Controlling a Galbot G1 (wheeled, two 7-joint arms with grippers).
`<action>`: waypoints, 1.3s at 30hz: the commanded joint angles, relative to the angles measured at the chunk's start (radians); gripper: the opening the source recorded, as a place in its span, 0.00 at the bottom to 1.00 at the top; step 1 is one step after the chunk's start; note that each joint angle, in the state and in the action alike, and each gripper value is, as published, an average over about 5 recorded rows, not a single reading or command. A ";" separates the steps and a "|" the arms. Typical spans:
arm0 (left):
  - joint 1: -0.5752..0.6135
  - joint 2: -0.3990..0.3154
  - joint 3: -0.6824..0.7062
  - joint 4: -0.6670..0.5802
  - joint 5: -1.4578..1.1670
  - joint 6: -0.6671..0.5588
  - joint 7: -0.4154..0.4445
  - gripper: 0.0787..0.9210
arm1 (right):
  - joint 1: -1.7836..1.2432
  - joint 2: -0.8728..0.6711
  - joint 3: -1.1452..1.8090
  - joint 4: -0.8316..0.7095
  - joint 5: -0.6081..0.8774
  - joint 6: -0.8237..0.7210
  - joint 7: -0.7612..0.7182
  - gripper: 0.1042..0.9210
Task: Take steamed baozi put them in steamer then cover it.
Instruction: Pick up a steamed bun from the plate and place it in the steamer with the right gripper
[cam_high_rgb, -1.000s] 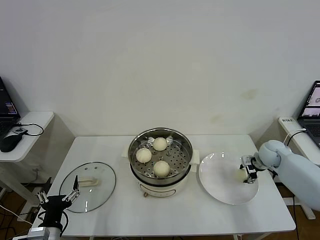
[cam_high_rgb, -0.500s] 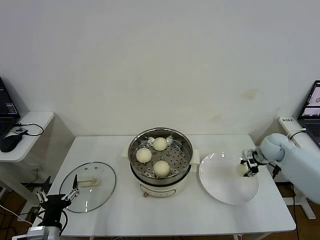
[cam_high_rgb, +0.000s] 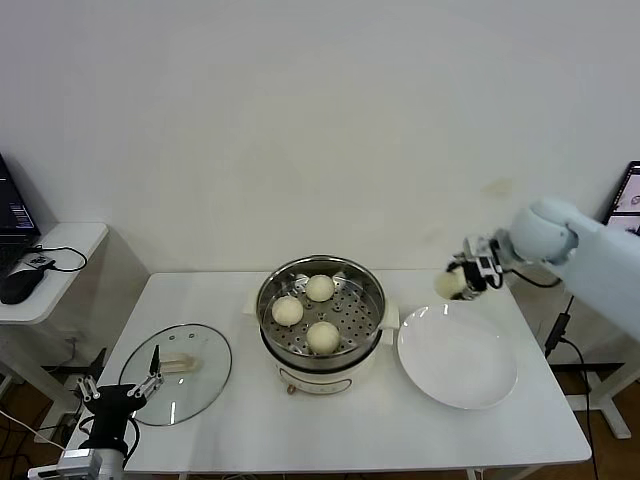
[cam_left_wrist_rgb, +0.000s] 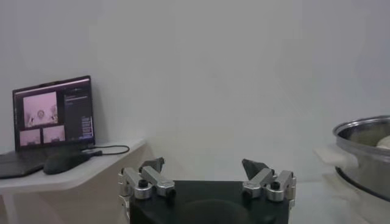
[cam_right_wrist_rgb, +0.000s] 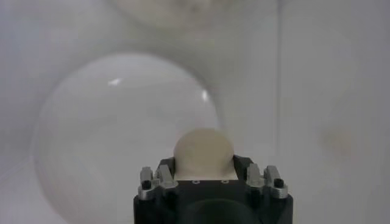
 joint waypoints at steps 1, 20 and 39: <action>-0.005 0.001 0.002 0.001 0.001 -0.001 0.001 0.88 | 0.297 0.226 -0.255 0.089 0.349 -0.172 0.124 0.61; -0.005 -0.009 -0.009 0.003 -0.002 -0.008 0.000 0.88 | 0.045 0.414 -0.247 -0.084 0.366 -0.308 0.241 0.61; -0.007 -0.008 -0.011 0.016 -0.004 -0.015 0.001 0.88 | -0.047 0.432 -0.203 -0.160 0.294 -0.311 0.244 0.62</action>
